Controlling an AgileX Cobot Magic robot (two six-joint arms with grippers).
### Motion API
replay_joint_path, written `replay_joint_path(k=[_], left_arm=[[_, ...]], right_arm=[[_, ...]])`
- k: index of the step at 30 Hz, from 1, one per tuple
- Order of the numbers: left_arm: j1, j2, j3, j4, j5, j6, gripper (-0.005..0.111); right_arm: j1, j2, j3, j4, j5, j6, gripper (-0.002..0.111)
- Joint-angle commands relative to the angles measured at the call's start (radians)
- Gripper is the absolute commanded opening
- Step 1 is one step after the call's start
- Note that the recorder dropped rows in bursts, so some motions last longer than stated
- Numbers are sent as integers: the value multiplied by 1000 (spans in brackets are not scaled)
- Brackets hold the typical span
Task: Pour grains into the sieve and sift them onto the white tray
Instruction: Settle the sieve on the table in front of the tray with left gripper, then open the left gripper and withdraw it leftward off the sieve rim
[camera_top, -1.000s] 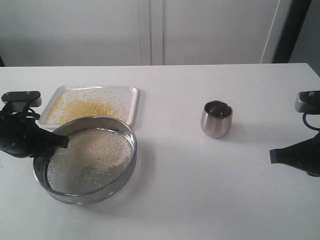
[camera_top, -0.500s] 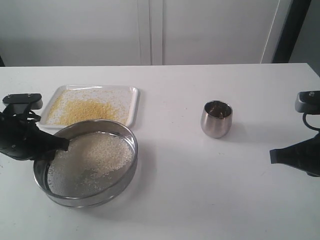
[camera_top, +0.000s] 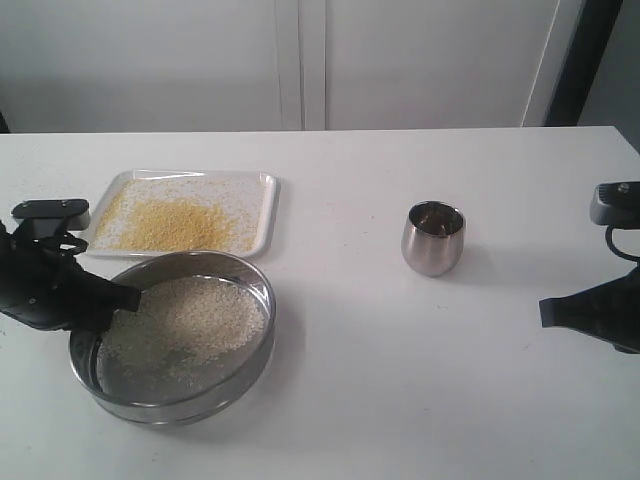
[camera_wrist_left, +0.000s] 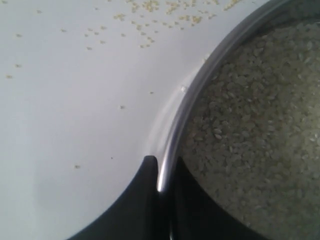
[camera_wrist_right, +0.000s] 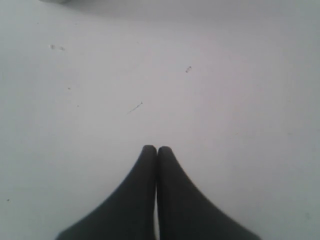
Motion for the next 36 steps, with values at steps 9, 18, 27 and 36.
replay_joint_path(k=[9, 18, 27, 36], left_arm=[[-2, -3, 3, 5, 41, 35, 44], [-2, -5, 3, 3, 61, 33, 68], [-2, -90, 3, 3, 58, 25, 68], [-1, -245, 3, 69, 54, 31, 45]], right_arm=[[-4, -4, 4, -8, -9, 3, 0], [-4, -4, 4, -8, -9, 3, 0], [-4, -4, 4, -8, -8, 3, 0], [-4, -4, 4, -8, -8, 3, 0]])
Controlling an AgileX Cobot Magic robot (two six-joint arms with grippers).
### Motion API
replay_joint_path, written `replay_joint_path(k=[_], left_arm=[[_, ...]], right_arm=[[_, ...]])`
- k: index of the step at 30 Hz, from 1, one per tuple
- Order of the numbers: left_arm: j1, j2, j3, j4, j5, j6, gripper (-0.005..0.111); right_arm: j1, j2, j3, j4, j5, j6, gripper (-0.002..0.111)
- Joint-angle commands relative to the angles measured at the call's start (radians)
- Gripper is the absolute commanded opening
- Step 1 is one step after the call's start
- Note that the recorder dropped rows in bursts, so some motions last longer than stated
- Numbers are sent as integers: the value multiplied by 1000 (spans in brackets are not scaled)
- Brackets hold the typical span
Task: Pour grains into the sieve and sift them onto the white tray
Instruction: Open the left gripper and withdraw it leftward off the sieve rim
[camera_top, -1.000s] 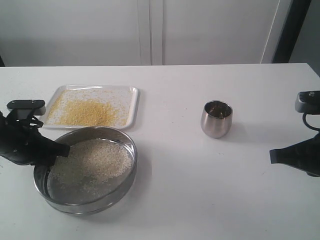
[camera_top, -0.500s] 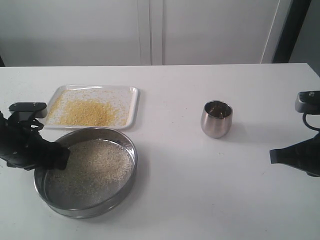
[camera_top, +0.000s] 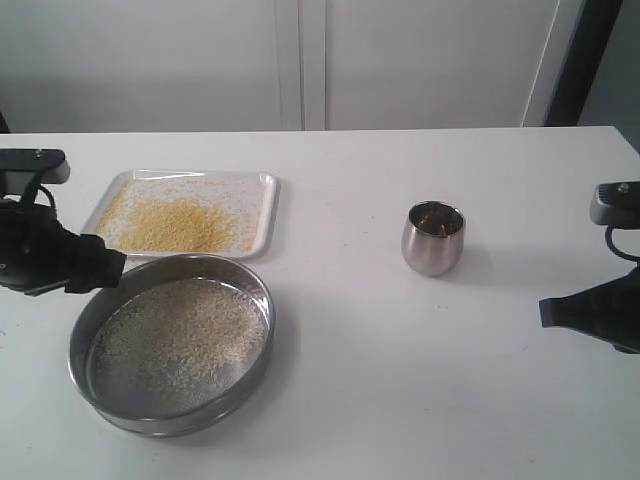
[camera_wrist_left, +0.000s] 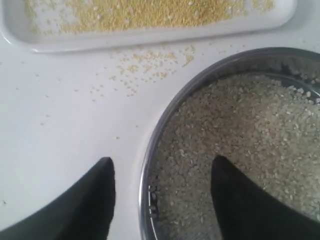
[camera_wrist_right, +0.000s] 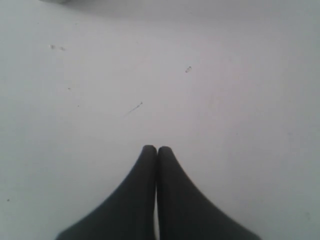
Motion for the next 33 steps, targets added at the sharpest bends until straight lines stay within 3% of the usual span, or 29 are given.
replay_joint_path(k=[1, 5, 10, 15, 17, 20, 22, 26, 33], left_arm=[[-1, -75, 3, 61, 11, -3, 39], [-1, -132, -12, 150, 45, 2, 0], [14, -176, -67, 259, 158, 2, 0], [67, -180, -153, 279, 378, -18, 0], [93, -180, -185, 342, 464, -85, 0], [105, -231, -187, 637, 534, -358, 0], [105, -285, -187, 691, 541, -429, 0], [105, -392, -185, 616, 534, -432, 0], [105, -583, -46, 511, 478, -444, 0]], right_arm=[[-4, -4, 4, -8, -8, 3, 0], [-4, -4, 4, -8, -8, 3, 0], [-4, -4, 4, -8, -8, 22, 0], [-4, -4, 4, -8, -8, 22, 0], [-4, -4, 4, -8, -8, 22, 0], [-4, -4, 4, -8, -8, 22, 0], [-4, -4, 4, -8, -8, 22, 0], [-4, -4, 4, -8, -8, 22, 0], [-4, -4, 4, -8, -8, 22, 0]])
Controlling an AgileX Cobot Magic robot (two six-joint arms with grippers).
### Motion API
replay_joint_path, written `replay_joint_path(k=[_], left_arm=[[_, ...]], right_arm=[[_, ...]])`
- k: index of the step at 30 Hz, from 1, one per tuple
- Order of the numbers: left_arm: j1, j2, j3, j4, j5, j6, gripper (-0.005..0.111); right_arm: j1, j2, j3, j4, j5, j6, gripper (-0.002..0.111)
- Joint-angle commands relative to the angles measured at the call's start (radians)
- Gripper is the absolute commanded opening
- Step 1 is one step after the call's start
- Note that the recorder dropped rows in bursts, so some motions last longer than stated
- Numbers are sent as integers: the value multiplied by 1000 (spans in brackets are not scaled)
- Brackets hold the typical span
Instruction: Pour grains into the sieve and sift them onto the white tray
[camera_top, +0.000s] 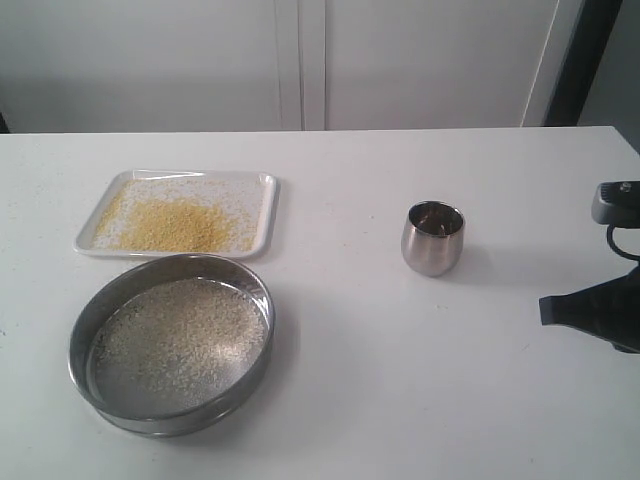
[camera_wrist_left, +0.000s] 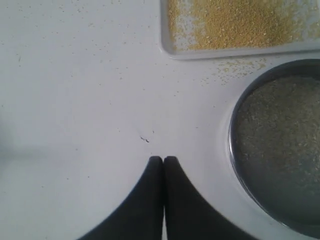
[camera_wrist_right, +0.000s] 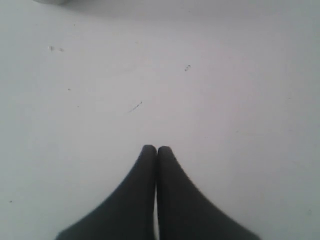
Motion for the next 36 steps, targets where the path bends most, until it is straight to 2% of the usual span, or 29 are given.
replay_joint_path(k=[1, 7, 13, 23, 29, 36], left_arm=[[2, -114, 96, -51, -8, -42, 0], [2, -265, 181, -119, -21, -81, 0], [2, -371, 190, -138, 59, -80, 0], [2, -388, 190, -130, 54, -68, 0], [2, -388, 190, -144, 33, 75, 0], [2, -435, 220, -144, -52, 136, 0]], right_arm=[[-4, -4, 4, -8, -8, 4, 0], [-4, -4, 4, -8, -8, 4, 0], [-4, -4, 4, -8, -8, 4, 0], [-4, -4, 4, -8, -6, 4, 0], [-4, -4, 4, -8, -6, 4, 0], [-4, -4, 4, -8, -8, 4, 0]])
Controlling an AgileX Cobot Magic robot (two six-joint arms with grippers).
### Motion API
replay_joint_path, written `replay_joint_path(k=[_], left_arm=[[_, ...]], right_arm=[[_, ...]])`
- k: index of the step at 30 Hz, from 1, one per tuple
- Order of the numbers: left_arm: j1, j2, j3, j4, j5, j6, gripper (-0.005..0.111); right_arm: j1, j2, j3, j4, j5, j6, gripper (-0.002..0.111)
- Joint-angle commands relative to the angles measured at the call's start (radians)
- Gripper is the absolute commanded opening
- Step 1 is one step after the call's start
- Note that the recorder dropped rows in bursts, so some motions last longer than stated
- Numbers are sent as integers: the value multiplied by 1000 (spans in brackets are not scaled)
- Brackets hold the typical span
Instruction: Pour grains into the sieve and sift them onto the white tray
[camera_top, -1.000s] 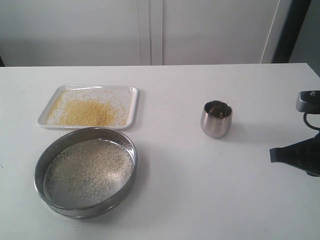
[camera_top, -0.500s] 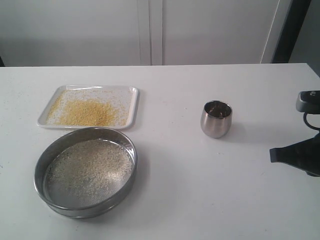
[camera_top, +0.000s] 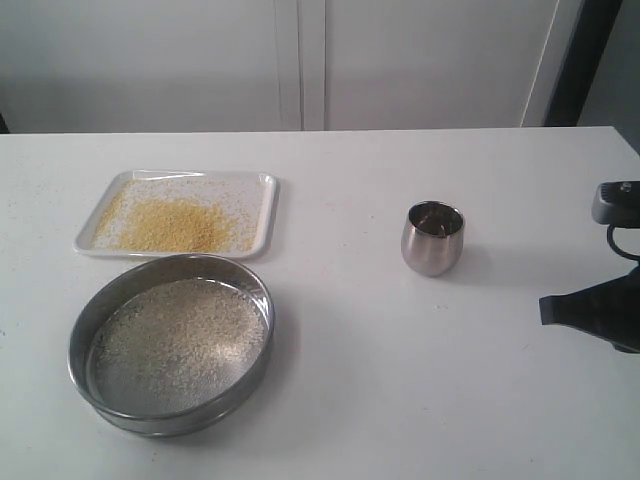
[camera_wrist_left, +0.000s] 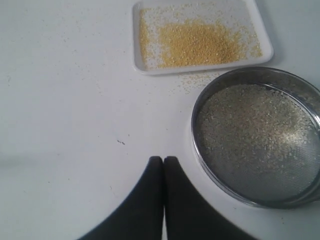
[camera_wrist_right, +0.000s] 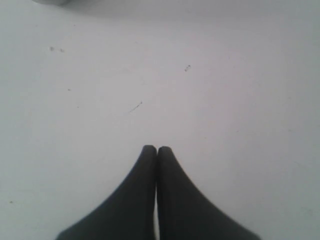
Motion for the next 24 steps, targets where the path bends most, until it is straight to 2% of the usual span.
replay_joint_path(k=[1, 6, 19, 24], left_arm=[[2, -63, 42, -14, -67, 53, 0], [2, -160, 135, -14, -151, 64, 0], [2, -434, 389, -14, -155, 60, 0], [2, -522, 483, -14, -152, -8, 0]], right_arm=[[-4, -4, 4, -8, -8, 2, 0], [-4, -4, 4, -8, -8, 2, 0], [-4, -4, 4, -8, -8, 2, 0], [-4, -4, 4, -8, -8, 2, 0]])
